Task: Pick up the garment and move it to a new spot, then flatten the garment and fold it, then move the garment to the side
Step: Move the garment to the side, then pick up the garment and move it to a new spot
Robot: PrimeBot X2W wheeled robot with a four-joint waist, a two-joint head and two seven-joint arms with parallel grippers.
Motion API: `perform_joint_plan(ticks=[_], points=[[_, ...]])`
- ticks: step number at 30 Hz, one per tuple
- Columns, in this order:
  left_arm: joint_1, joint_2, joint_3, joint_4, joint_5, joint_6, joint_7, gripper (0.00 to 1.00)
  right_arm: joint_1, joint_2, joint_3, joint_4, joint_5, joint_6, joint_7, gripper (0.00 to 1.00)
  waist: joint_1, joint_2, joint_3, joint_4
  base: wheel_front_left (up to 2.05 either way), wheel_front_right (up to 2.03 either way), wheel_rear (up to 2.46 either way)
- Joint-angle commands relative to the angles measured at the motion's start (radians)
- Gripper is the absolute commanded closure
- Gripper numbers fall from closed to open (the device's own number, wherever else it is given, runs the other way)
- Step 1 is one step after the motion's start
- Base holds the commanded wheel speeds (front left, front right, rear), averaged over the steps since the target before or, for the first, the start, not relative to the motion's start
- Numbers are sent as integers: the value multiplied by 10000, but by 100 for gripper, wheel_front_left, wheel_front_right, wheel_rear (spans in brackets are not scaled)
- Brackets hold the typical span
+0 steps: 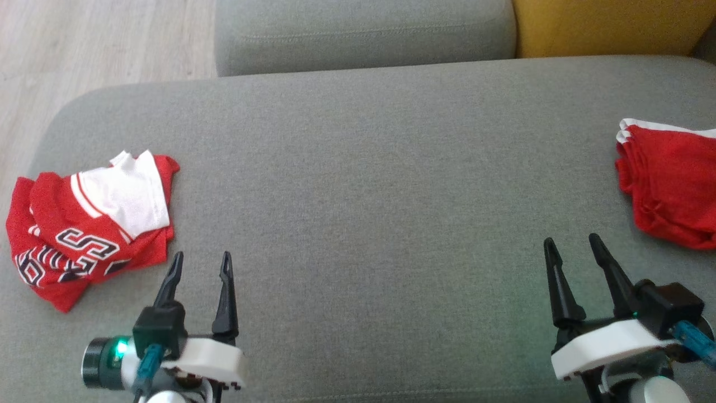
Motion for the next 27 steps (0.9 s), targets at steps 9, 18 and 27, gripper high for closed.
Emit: perform_joint_plan(ticks=[9, 18, 27], points=[[-134, 176, 173, -470, -154, 78, 146, 0, -45, -30, 201, -565, 150, 37, 132, 0, 0, -1, -228, -102, 0, 0, 0], [-207, 240, 127, -567, -147, 138, 170, 0, -76, -29, 196, -604, 180, 37, 126, 0, 0, -1, -148, -102, 0, 0, 0], [-361, 268, 68, -588, -142, 158, 151, 0, -87, -29, 103, -635, 157, 37, 112, 0, 0, -1, -89, 72, 0, 0, 0]])
